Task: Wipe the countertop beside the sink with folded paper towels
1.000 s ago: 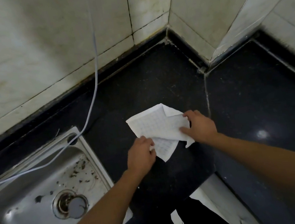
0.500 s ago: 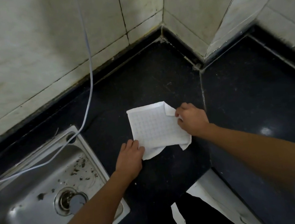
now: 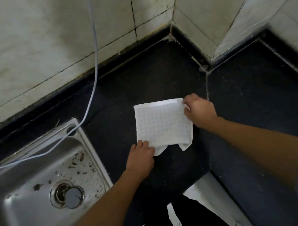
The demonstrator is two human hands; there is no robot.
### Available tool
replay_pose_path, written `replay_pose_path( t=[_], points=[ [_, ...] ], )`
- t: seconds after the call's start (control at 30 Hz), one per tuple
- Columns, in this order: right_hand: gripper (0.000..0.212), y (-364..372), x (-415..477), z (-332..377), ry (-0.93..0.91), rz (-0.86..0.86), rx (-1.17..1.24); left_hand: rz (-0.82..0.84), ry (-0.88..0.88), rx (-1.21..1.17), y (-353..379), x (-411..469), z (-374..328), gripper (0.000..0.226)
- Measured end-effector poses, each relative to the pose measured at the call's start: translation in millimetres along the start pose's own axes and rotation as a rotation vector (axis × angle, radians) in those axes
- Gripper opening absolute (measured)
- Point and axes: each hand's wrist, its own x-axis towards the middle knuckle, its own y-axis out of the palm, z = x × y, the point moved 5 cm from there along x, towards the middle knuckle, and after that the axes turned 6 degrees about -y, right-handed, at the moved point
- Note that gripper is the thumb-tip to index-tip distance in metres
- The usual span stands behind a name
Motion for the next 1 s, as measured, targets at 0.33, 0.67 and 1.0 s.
replay_pose_path(
  t=[0.33,0.67,1.0],
  points=[
    [0.017,55,-114,15,-0.431,0.208,-0.203,-0.074,0.077,-0.150,-12,0,15,0.008],
    [0.012,44,-154,-6,-0.476,0.256,-0.142,0.086,0.270,0.078,12,-33,10,0.008],
    [0.005,16,-121,-15,0.111,0.211,0.405,0.000,-0.019,-0.440,-25,-13,51,0.014]
  ],
)
